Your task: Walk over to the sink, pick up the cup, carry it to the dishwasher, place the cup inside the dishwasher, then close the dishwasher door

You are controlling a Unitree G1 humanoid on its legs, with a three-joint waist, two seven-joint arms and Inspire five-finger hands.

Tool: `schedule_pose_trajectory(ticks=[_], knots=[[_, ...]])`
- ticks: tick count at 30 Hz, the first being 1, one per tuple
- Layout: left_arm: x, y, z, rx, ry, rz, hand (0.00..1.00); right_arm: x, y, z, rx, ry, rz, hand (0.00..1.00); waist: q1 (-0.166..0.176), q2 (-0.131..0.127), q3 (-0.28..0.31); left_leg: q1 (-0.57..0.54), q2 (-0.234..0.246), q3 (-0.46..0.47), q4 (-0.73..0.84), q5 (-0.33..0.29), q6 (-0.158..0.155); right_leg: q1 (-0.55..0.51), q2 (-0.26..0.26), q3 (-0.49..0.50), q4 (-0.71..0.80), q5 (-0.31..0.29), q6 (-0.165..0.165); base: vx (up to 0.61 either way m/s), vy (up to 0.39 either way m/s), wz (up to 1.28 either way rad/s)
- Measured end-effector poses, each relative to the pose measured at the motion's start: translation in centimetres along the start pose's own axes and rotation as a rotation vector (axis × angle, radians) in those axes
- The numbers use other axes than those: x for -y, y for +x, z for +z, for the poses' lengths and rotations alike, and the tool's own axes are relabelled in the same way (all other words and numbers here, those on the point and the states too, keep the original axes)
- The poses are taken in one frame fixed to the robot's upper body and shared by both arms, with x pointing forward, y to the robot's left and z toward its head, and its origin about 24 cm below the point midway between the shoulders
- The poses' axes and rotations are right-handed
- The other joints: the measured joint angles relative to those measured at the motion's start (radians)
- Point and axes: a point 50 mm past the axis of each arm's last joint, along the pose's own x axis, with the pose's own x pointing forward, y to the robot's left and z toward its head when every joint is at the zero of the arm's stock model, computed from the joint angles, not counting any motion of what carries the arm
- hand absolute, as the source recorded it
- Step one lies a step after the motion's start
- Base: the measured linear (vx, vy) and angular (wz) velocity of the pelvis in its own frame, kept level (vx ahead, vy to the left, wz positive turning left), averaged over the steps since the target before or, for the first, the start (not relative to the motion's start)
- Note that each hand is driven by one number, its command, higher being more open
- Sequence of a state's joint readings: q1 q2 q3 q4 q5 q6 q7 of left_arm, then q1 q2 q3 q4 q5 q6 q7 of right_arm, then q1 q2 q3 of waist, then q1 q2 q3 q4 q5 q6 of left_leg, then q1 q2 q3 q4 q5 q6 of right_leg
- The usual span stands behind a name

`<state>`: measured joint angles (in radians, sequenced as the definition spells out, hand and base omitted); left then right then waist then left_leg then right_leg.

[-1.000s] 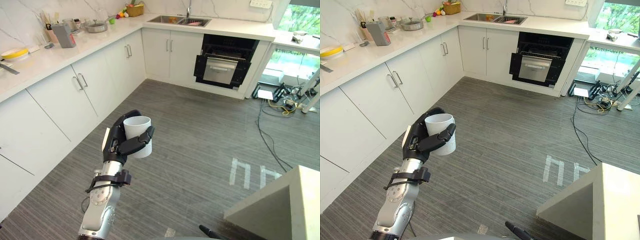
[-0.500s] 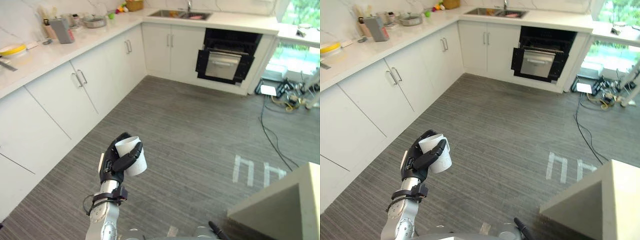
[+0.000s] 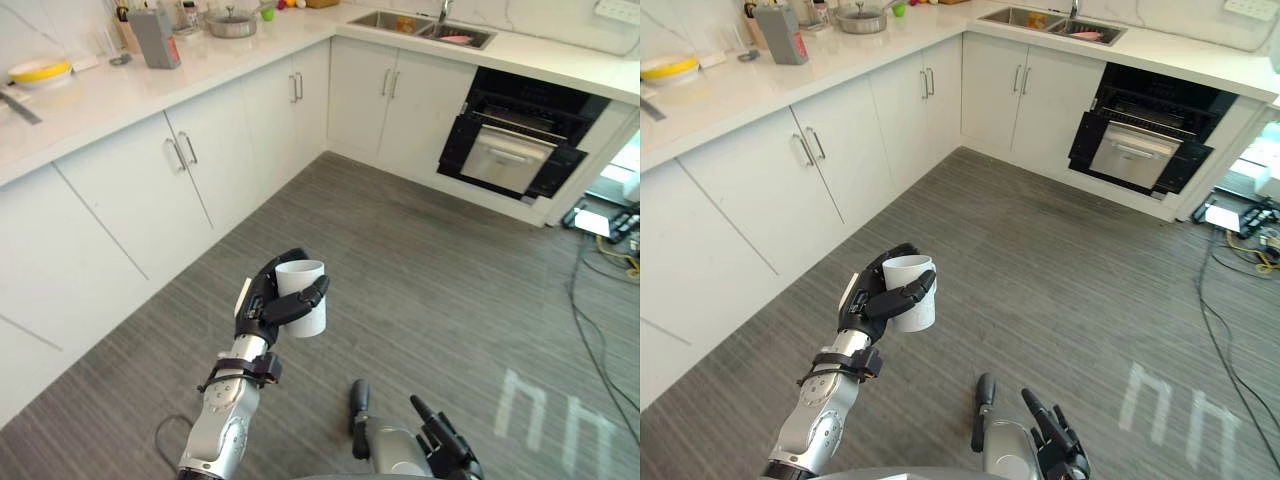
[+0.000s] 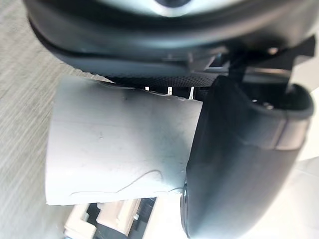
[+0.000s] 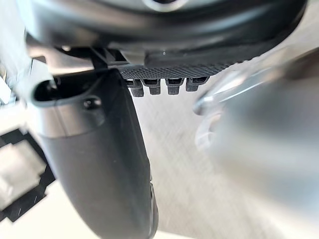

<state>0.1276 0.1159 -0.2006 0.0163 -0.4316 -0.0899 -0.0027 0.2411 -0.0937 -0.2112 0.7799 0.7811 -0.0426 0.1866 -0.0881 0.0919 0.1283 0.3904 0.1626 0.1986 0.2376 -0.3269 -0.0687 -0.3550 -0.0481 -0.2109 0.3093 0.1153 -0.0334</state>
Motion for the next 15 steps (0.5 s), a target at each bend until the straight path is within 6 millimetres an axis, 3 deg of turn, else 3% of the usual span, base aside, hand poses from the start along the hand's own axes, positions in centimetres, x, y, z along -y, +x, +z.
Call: schedule_pose_trajectory(ticks=[2,3,4,5,6,7,8,9,10,12,13,14,15], knots=[[-0.2,-0.6,-0.5,-0.013,-0.008,0.012,0.00,-1.0,-0.1,-0.1,0.023,0.017,0.030,1.00,0.012,-0.004,0.007,-0.041,0.028,-0.026,0.233,0.146,-0.021,0.020,0.003,0.000,0.159,-0.171,-0.009,0.58,-0.247,-0.08],[-0.2,-0.7,-0.7,-0.016,-0.015,0.012,0.00,-1.0,-0.1,-0.1,0.030,0.020,0.029,1.00,0.014,0.001,0.014,-0.072,0.052,-0.034,0.329,0.206,-0.054,0.048,0.010,-0.006,0.165,-0.208,-0.009,0.57,-0.234,0.03],[-0.2,-1.1,-1.0,-0.021,-0.025,0.016,0.00,-0.8,-0.3,0.0,0.039,0.018,0.016,1.00,0.024,0.004,0.021,-0.152,0.101,-0.059,0.520,0.418,-0.092,0.118,0.036,-0.006,0.148,-0.260,-0.016,0.56,-0.147,-0.09],[-0.3,-1.5,-1.2,-0.018,-0.038,0.021,0.00,-0.5,-0.5,0.1,0.051,0.015,0.004,1.00,0.039,0.011,0.025,-0.251,0.167,-0.052,0.747,0.425,-0.069,0.200,0.073,-0.004,0.097,-0.282,-0.026,0.56,-0.116,-0.13],[-0.3,-1.5,-1.2,-0.015,-0.041,0.015,0.00,-0.5,-0.5,0.2,0.061,0.014,0.001,1.00,0.044,0.019,0.029,-0.307,0.193,-0.044,0.852,0.387,-0.044,0.244,0.086,-0.003,0.073,-0.292,-0.031,0.67,-0.087,-0.14],[-0.5,-1.6,-1.1,-0.010,-0.042,0.010,0.00,-0.5,-0.5,0.4,0.080,0.008,-0.001,1.00,0.047,0.000,0.045,-0.411,0.212,-0.023,0.970,0.307,0.044,0.326,0.094,0.001,0.028,-0.307,-0.045,0.53,-0.077,-0.13],[-0.9,-1.7,-0.9,-0.004,-0.042,0.013,0.00,-0.6,-0.4,1.1,0.106,0.000,0.005,1.00,0.049,-0.012,0.047,-0.504,0.202,0.014,0.966,0.235,0.084,0.390,0.093,0.019,-0.025,-0.317,-0.044,0.62,-0.061,-0.23],[-1.0,-1.7,-0.8,0.003,-0.041,0.015,0.00,-0.7,-0.3,1.5,0.125,-0.005,0.012,1.00,0.053,-0.013,0.047,-0.544,0.193,0.033,0.931,0.202,0.082,0.415,0.091,0.036,-0.049,-0.319,-0.041,0.53,0.008,-0.59],[-1.3,-1.7,-0.3,0.021,-0.037,0.020,0.00,-1.3,0.2,2.6,0.164,-0.015,0.033,1.00,0.067,-0.014,0.047,-0.608,0.160,0.061,0.798,0.141,0.069,0.454,0.078,0.068,-0.080,-0.324,-0.031,0.67,0.054,-0.80],[-1.4,-1.7,0.3,0.050,-0.036,0.024,0.00,-2.5,0.8,4.2,0.220,-0.019,0.072,1.00,0.078,-0.022,0.051,-0.638,0.075,0.086,0.425,0.132,0.043,0.501,0.034,0.099,-0.096,-0.316,-0.011,0.57,0.108,-0.75],[-1.0,-1.8,0.9,0.078,-0.039,0.012,0.00,-3.1,0.8,5.2,0.265,-0.013,0.102,1.00,0.083,-0.013,0.045,-0.631,0.027,0.091,0.100,0.206,-0.009,0.531,0.016,0.113,-0.119,-0.321,0.000,0.58,0.203,-0.63],[-0.5,-1.9,2.1,0.129,-0.034,-0.005,0.00,-3.7,0.6,6.2,0.313,-0.026,0.130,1.00,0.092,0.005,0.035,-0.655,0.020,0.084,-0.079,0.284,-0.039,0.554,0.022,0.140,-0.134,-0.341,0.036,0.59,0.244,-0.64],[-0.3,-1.8,2.6,0.156,-0.022,-0.015,0.00,-3.9,0.6,6.3,0.321,-0.028,0.139,1.00,0.098,0.004,0.036,-0.662,0.022,0.083,-0.087,0.329,-0.040,0.578,0.019,0.153,-0.140,-0.361,0.055,0.60,0.287,-0.64]])
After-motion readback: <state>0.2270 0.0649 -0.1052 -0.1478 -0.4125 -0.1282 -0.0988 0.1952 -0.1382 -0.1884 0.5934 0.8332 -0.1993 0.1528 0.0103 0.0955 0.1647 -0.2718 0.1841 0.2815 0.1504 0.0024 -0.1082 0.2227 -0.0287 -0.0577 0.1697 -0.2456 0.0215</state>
